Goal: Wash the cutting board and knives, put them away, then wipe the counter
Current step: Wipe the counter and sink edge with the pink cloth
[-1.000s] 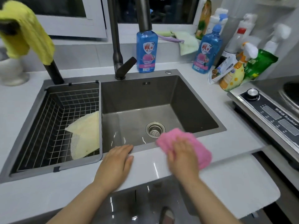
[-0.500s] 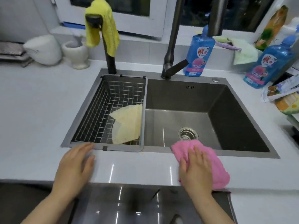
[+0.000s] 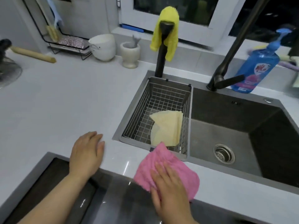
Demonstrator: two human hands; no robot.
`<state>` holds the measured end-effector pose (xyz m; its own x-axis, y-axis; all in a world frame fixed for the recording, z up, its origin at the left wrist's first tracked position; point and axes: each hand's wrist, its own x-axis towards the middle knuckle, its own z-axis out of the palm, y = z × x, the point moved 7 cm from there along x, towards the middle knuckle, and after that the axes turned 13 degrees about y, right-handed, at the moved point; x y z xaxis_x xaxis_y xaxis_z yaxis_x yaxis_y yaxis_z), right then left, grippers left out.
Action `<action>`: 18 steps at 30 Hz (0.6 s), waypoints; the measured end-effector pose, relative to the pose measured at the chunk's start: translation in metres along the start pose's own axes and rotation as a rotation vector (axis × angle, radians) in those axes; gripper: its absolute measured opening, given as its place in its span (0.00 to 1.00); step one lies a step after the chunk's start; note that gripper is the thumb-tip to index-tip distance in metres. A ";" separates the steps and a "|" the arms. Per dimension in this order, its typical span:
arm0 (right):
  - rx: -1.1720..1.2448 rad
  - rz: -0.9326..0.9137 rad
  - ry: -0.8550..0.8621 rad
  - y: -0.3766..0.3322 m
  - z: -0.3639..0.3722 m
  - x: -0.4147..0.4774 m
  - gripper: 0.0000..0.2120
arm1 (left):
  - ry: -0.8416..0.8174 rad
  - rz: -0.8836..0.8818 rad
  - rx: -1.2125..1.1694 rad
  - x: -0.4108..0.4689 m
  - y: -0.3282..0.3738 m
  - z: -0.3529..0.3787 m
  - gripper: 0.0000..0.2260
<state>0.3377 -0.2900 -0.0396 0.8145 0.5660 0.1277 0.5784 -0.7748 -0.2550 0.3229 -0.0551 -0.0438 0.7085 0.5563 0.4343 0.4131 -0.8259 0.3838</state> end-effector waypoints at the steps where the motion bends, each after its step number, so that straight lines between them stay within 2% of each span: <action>1: -0.012 -0.014 -0.038 -0.012 0.008 0.008 0.21 | 0.000 0.000 -0.008 -0.001 -0.001 0.001 0.26; 4: -0.014 -0.048 -0.150 -0.041 0.014 0.040 0.23 | 0.008 -0.021 -0.059 -0.002 -0.006 0.001 0.27; 8: -0.001 -0.261 -0.127 -0.073 0.027 0.074 0.24 | -0.025 -0.144 -0.225 0.000 -0.012 -0.006 0.34; 12: 0.004 -0.353 -0.328 -0.102 0.039 0.094 0.26 | -0.040 -0.342 -0.393 0.005 -0.029 -0.021 0.35; 13: 0.074 -0.410 -0.357 -0.108 0.044 0.098 0.27 | -0.007 -0.357 -0.387 0.008 -0.036 -0.028 0.35; 14: 0.105 -0.514 -0.306 -0.119 0.042 0.110 0.29 | 0.036 -0.355 -0.353 0.011 -0.045 -0.035 0.35; 16: 0.135 -0.672 -0.322 -0.138 0.047 0.124 0.27 | 0.109 -0.334 -0.230 0.020 -0.065 -0.048 0.32; 18: 0.180 -0.655 -0.304 -0.145 0.049 0.152 0.25 | 0.131 -0.318 -0.081 0.028 -0.088 -0.057 0.30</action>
<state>0.3751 -0.0775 -0.0301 0.2421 0.9693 0.0437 0.9034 -0.2088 -0.3746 0.2739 0.0389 -0.0188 0.4704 0.7958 0.3813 0.5508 -0.6024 0.5777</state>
